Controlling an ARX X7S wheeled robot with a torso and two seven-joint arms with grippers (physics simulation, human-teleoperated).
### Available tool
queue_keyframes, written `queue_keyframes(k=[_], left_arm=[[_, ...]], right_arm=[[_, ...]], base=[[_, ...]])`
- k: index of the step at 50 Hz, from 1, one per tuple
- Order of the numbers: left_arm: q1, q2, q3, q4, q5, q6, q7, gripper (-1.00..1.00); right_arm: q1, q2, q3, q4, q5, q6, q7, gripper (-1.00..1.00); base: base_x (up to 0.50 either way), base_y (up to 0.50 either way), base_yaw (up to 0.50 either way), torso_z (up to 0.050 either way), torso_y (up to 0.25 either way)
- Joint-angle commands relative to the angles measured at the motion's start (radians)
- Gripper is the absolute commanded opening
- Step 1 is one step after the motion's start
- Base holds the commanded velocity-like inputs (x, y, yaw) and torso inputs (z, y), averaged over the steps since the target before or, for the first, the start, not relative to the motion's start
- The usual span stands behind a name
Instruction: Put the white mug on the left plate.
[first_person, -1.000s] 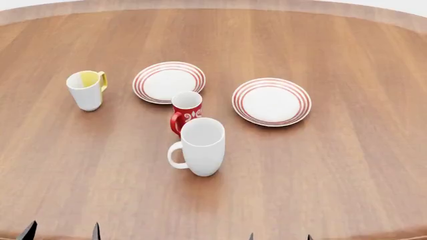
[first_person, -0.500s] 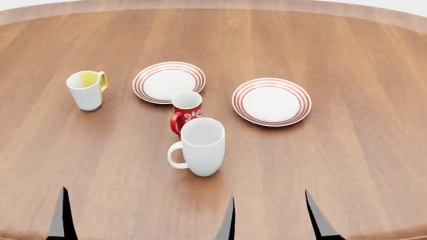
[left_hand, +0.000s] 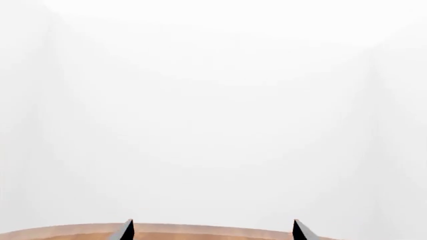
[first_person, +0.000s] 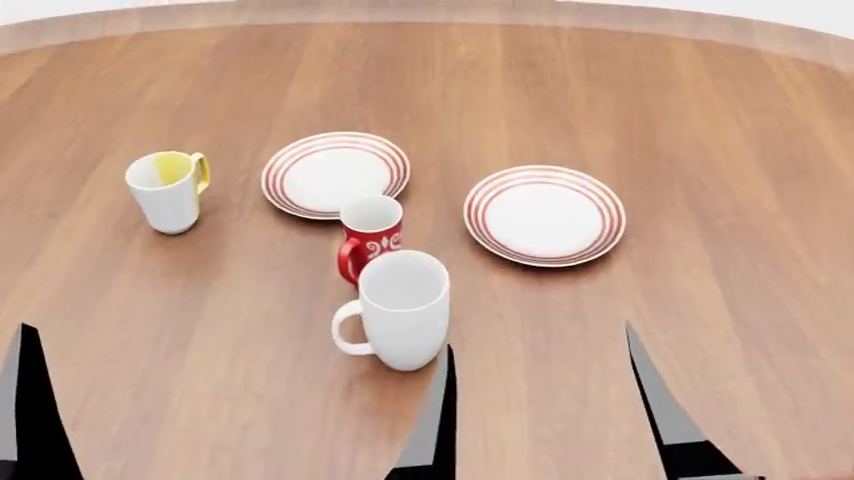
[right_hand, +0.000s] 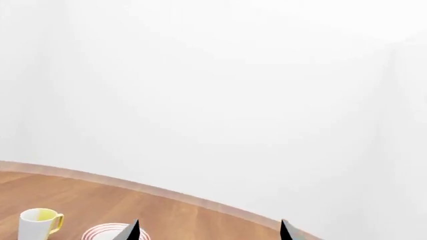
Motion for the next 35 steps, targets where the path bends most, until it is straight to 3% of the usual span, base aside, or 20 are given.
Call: queue_keyframes(k=[1, 35], left_arm=[[-0.011, -0.022, -0.008, 0.059, -0.036, -0.04, -0.027, 1.0], [-0.008, -0.086, 0.026, 0.072, -0.055, -0.016, -0.089, 1.0]], right_arm=[[0.014, -0.017, -0.019, -0.03, -0.047, 0.03, -0.03, 1.0], [0.019, -0.016, -0.023, -0.03, -0.061, 0.065, -0.036, 1.0]], base=[[0.5, 0.0, 0.0, 0.0, 0.0], [0.5, 0.0, 0.0, 0.0, 0.0]])
